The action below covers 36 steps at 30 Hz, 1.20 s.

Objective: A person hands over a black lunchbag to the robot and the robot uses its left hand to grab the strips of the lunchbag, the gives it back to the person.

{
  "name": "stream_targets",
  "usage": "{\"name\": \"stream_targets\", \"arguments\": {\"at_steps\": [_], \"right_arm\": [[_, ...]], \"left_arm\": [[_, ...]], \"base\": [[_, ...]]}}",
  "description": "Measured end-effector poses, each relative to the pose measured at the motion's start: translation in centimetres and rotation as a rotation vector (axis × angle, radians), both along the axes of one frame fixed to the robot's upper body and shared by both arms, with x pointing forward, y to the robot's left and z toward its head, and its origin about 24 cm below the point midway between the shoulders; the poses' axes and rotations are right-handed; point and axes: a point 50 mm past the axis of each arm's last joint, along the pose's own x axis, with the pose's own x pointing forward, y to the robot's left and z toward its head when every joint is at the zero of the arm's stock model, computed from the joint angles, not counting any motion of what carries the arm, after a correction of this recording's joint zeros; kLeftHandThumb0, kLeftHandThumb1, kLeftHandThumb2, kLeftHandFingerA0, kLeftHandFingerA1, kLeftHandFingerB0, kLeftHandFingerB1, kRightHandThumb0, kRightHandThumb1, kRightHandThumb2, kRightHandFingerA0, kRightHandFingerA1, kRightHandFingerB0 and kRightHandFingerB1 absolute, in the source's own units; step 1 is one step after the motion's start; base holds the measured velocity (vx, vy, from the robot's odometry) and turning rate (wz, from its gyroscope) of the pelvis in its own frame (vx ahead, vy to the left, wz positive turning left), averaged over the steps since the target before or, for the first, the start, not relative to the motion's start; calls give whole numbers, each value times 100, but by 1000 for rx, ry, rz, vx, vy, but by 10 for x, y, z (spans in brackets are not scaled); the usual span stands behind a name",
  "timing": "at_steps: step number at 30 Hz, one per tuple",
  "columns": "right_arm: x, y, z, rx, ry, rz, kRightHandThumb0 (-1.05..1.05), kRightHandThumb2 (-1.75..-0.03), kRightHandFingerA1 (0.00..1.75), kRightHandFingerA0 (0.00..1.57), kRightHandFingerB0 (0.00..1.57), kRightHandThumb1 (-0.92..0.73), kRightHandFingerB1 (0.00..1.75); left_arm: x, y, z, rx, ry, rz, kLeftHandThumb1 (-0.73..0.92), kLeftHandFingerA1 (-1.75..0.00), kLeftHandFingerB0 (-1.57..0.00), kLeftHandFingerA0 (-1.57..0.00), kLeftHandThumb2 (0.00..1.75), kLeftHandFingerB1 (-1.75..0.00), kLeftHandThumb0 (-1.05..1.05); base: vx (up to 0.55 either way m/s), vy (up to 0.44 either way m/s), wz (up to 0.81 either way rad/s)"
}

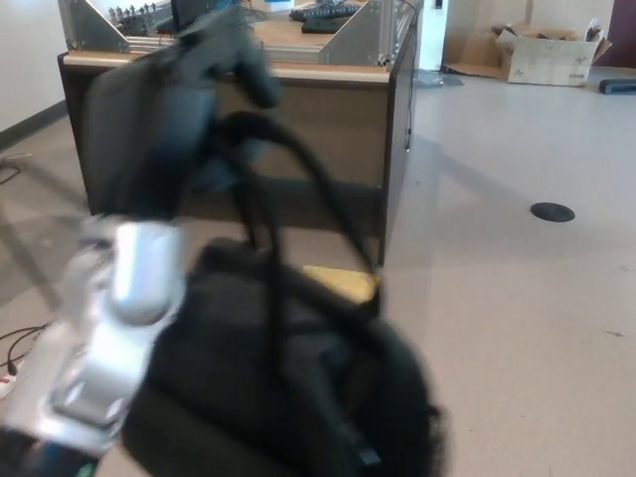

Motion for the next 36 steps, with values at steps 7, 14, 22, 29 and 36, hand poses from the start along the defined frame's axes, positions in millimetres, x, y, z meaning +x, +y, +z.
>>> {"name": "stream_targets", "arguments": {"at_steps": [7,14,22,29,36], "right_arm": [[1,1,1,0,-7,6,-52,-61,47,55,55,-71,45],[2,1,2,-1,-11,8,-55,-61,50,58,56,-71,45],[3,1,3,-1,-15,8,-51,-61,50,59,56,-71,45],[3,1,3,-1,-15,9,-54,-61,49,58,56,-71,45],[2,1,2,-2,-10,8,-56,-61,49,59,56,-71,44]], "left_arm": [[-24,43,-42,-26,-10,103,59,-175,-63,-82,55,-174,-11],[-44,63,-91,-18,62,148,60,-175,-64,-83,55,-173,-6],[-65,89,-171,-20,276,238,57,-175,-62,-80,55,-175,1],[-93,120,-242,-34,506,364,57,-175,-61,-79,54,-174,-6],[-129,150,-291,-29,689,491,60,-175,-63,-76,57,-166,-28]], "base": [[0,0,0],[0,0,0],[0,0,0],[0,0,0],[0,0,0]]}}
